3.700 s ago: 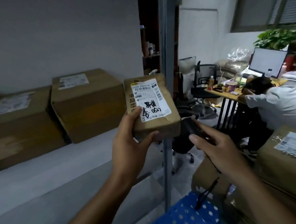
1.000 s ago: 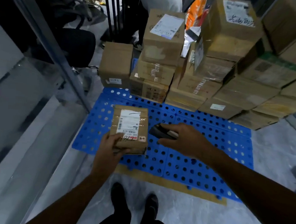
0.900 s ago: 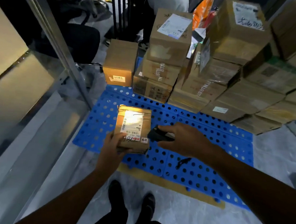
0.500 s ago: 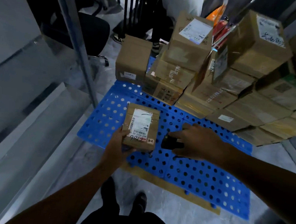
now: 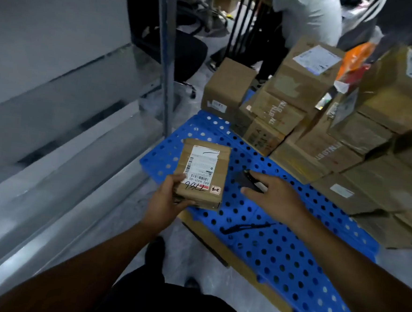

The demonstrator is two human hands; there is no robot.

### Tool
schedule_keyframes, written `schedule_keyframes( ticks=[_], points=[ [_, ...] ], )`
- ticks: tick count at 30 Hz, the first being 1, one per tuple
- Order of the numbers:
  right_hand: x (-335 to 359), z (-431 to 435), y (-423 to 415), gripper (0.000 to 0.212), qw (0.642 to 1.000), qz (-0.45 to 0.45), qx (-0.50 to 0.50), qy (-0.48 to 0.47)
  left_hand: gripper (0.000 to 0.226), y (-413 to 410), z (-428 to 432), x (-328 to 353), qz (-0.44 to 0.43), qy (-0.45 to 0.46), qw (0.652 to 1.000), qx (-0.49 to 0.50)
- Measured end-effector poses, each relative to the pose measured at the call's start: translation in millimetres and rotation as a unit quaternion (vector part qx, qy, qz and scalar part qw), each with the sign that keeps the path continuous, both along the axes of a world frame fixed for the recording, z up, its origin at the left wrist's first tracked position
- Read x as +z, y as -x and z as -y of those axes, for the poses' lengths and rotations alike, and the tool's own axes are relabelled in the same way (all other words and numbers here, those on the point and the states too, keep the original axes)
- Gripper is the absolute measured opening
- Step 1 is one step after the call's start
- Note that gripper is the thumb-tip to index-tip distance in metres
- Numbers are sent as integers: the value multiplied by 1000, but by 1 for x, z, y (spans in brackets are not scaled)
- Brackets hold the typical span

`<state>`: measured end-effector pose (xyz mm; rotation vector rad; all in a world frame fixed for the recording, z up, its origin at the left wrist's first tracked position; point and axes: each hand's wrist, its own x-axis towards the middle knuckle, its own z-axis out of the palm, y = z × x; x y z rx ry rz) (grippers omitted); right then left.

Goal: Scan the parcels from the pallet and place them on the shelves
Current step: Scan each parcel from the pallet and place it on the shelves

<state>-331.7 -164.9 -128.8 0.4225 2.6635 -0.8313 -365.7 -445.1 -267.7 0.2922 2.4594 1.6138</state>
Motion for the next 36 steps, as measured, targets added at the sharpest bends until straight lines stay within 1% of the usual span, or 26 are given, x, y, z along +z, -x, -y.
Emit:
schedule_keyframes(
  ticks=[2, 4, 7, 11, 14, 20, 22, 25, 29, 32, 33, 36],
  points=[
    [-12, 9, 2, 71, 999, -22, -3, 45, 74, -24, 13, 10, -10, -2, 998, 58],
    [-23, 23, 4, 72, 996, -42, 24, 70, 75, -50, 26, 20, -20, -13, 994, 109],
    [-33, 52, 2, 71, 989, -58, 70, 116, 82, -95, 43, 32, -29, 0, 984, 175],
    [-41, 108, -15, 64, 970, -65, 142, 189, 80, -160, 77, 40, -34, 5, 961, 276],
    [-43, 163, -33, 60, 955, -69, 204, 204, 79, -209, 116, 46, -42, 18, 937, 347],
    [-23, 291, -75, 55, 910, -48, 335, 241, 82, -292, 202, 66, -57, 34, 877, 476],
    [-15, 338, -90, 52, 894, -48, 367, 253, 81, -316, 234, 73, -61, 36, 858, 509],
    [-3, 418, -114, 54, 873, -52, 411, 258, 83, -358, 293, 85, -68, 38, 831, 551],
    [5, 532, -167, 55, 839, -25, 457, 295, 82, -428, 387, 103, -57, 52, 805, 589],
    [6, 619, -206, 37, 823, -3, 482, 302, 79, -477, 461, 112, -51, 65, 786, 613],
    [6, 646, -218, 35, 817, 4, 489, 305, 78, -491, 485, 114, -48, 70, 780, 620],
    [5, 719, -246, 38, 805, 26, 506, 309, 76, -525, 552, 120, -38, 79, 768, 635]
  ],
)
